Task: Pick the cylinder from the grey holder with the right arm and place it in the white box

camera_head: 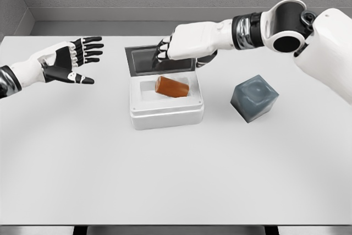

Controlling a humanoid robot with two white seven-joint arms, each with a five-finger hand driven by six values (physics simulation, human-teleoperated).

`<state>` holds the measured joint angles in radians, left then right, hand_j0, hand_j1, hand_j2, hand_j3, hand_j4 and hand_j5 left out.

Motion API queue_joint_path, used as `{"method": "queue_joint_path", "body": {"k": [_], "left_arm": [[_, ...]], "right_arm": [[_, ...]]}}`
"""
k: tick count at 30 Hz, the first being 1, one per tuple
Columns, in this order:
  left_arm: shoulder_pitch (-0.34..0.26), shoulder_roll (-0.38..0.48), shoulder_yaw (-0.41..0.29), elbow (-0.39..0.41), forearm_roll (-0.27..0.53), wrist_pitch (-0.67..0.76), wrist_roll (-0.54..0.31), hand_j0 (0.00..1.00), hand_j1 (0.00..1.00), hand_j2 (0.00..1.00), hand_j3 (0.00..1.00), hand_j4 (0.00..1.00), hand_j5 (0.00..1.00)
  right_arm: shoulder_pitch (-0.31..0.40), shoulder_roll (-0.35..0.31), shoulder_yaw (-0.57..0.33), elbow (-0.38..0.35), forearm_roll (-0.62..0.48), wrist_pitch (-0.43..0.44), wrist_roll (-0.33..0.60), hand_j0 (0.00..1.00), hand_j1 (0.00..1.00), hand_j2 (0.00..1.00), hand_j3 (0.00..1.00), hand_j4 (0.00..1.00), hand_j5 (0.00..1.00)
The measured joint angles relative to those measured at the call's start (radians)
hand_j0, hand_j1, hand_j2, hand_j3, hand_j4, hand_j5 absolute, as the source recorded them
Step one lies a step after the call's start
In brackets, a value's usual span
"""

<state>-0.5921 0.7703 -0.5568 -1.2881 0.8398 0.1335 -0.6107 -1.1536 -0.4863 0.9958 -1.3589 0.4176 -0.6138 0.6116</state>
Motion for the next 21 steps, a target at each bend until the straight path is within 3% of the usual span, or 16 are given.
{"method": "queue_joint_path", "body": {"k": [6, 9, 15, 21], "left_arm": [[0.0, 0.0, 0.0, 0.0, 0.0, 0.0, 0.0, 1.0, 1.0, 1.0, 1.0, 1.0, 1.0], [-0.002, -0.002, 0.0, 0.0, -0.003, 0.0, 0.0, 1.0, 1.0, 1.0, 1.0, 1.0, 1.0], [-0.035, -0.076, 0.001, 0.005, -0.135, -0.003, 0.0, 1.0, 1.0, 1.0, 1.0, 1.0, 1.0], [-0.101, -0.167, 0.002, 0.094, -0.222, -0.014, 0.0, 1.0, 1.0, 1.0, 1.0, 1.0, 1.0]], "right_arm": [[0.015, -0.055, -0.1, -0.005, -0.052, 0.0, 0.0, 1.0, 1.0, 1.0, 1.0, 1.0, 1.0], [0.071, -0.124, -0.162, -0.006, -0.082, 0.0, 0.0, 1.0, 1.0, 1.0, 1.0, 1.0, 1.0], [0.163, -0.269, -0.203, -0.007, -0.117, 0.0, 0.0, 1.0, 1.0, 1.0, 1.0, 1.0, 1.0], [0.172, -0.305, -0.208, -0.008, -0.123, 0.0, 0.0, 1.0, 1.0, 1.0, 1.0, 1.0, 1.0]]}}
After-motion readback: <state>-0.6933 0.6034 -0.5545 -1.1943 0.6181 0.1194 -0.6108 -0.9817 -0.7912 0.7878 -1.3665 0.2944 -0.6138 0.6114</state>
